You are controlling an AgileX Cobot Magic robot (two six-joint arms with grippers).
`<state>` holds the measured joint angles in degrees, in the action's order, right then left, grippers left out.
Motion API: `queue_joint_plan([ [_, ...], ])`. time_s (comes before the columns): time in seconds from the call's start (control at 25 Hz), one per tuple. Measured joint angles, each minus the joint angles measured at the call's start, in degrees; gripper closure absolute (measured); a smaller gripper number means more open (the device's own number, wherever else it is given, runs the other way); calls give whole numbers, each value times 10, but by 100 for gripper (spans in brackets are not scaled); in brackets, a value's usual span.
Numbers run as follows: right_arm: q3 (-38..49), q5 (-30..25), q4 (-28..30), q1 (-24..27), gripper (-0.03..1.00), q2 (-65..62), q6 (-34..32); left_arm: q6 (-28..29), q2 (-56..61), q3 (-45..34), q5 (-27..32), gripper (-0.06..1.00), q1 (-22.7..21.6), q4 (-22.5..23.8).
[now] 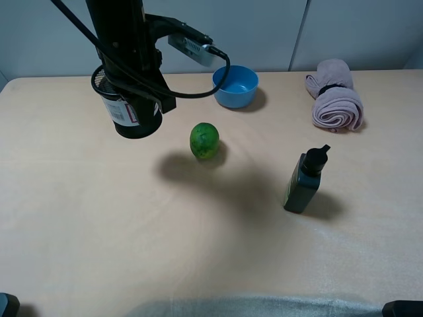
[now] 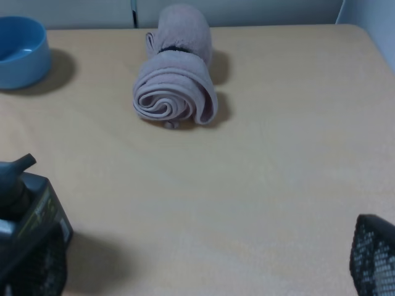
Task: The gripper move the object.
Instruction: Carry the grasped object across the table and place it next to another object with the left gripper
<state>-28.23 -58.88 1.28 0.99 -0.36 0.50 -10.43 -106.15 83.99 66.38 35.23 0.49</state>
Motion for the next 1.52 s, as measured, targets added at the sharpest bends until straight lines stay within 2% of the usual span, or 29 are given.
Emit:
queue_joint_plan([
  [0.44, 0, 0, 0, 0, 28, 0, 0, 0, 1, 0, -7, 83, -75, 0],
  [1.16, 0, 0, 0, 0, 28, 0, 0, 1, 0, 0, -89, 83, -175, 10],
  [1.52, 0, 0, 0, 0, 28, 0, 0, 10, -37, 0, -134, 83, -201, 11],
])
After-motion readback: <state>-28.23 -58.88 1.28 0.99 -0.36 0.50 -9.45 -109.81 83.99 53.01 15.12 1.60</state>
